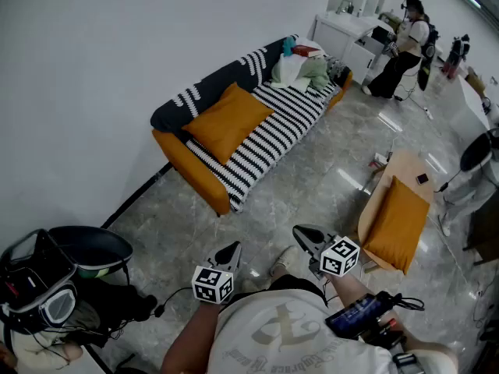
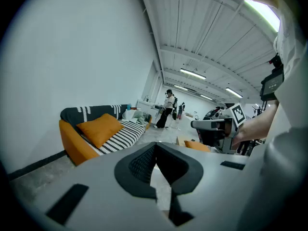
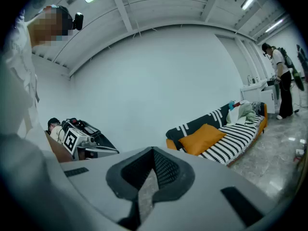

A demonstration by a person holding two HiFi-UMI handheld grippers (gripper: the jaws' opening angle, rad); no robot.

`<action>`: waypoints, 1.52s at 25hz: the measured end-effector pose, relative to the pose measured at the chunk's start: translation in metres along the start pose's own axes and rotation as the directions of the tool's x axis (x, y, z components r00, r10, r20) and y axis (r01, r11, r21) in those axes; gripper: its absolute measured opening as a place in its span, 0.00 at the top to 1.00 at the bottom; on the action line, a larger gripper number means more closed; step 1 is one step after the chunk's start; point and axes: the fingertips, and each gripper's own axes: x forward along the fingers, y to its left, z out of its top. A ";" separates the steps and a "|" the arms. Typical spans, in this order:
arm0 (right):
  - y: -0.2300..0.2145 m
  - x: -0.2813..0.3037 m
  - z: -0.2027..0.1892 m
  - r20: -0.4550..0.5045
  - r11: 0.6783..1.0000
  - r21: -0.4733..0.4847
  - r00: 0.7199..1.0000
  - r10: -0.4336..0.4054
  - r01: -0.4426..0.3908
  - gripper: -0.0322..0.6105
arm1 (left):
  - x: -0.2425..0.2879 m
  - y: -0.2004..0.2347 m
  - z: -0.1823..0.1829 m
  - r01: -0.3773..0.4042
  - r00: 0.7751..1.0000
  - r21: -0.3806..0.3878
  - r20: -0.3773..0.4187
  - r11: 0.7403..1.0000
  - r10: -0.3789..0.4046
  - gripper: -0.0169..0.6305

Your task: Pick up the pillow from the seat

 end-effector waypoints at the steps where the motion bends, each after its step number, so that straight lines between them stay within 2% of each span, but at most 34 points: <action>1: 0.005 0.002 0.000 -0.006 1.000 -0.004 1.000 0.011 -0.011 0.93 | -0.005 0.001 0.002 -0.007 1.000 0.002 0.004 1.000 0.007 0.96; 6: 0.027 0.015 0.015 -0.002 0.999 -0.017 0.999 0.042 -0.042 0.93 | -0.027 0.015 0.017 -0.047 0.999 0.004 0.021 0.999 0.047 0.96; 12: 0.022 0.010 0.020 0.040 0.999 0.034 0.999 0.001 -0.002 0.93 | -0.030 0.012 0.020 -0.049 0.998 0.009 0.030 0.999 0.049 0.96; 19: 0.007 -0.001 0.010 0.019 0.999 0.021 0.999 -0.051 0.050 0.93 | 0.001 0.007 0.014 0.006 1.000 0.001 0.015 1.000 -0.007 0.96; 25: -0.012 -0.041 -0.009 0.001 0.992 0.055 0.994 -0.111 0.111 0.93 | 0.025 -0.021 0.001 0.050 0.999 -0.004 -0.014 0.999 -0.050 0.96; 29: -0.041 -0.034 -0.029 -0.008 0.987 0.071 0.989 -0.147 0.147 0.93 | 0.056 -0.008 -0.016 0.067 0.997 -0.011 -0.031 0.998 -0.067 0.96; 32: -0.055 -0.024 -0.027 -0.004 0.986 0.080 0.989 -0.146 0.146 0.93 | 0.071 0.001 -0.015 0.073 0.996 -0.005 -0.053 0.997 -0.074 0.96; 38: -0.065 -0.008 -0.018 -0.025 0.990 0.095 0.995 -0.098 0.100 0.93 | 0.085 0.007 0.005 0.038 0.997 -0.015 -0.069 0.999 -0.039 0.96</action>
